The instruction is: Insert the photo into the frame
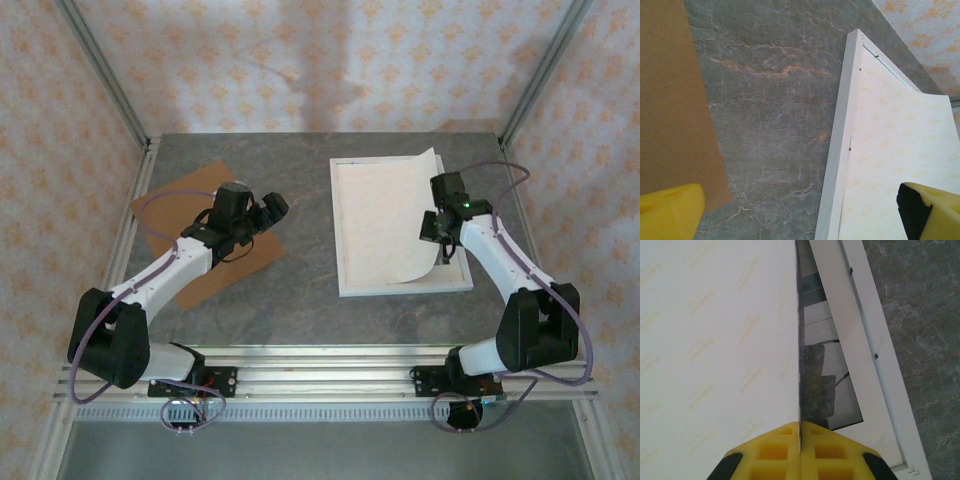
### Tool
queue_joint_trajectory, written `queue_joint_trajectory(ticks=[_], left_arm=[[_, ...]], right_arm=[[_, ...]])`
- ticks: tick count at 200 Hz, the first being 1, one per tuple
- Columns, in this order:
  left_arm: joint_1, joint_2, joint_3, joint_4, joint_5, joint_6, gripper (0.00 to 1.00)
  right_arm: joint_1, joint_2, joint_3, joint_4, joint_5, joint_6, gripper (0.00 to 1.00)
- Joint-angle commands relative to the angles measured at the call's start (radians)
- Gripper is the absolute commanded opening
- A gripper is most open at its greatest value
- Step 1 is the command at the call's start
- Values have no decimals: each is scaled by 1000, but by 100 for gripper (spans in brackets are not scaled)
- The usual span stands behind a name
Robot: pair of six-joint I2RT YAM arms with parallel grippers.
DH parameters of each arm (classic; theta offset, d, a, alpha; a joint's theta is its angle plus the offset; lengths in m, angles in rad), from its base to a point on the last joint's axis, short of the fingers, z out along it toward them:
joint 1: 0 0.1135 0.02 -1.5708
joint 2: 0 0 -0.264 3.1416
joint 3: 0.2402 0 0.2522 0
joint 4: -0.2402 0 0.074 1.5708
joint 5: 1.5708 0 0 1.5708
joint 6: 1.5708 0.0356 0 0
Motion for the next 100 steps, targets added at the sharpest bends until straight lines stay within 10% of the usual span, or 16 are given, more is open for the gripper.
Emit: queue_joint_trajectory(ticks=[1, 100], left_arm=[[3, -6, -14, -22, 8, 30, 100], [4, -4, 2, -35, 3, 38, 100]], right_arm=[[-6, 17, 49, -23, 45, -65, 0], [-6, -1, -41, 76, -154, 65, 0]])
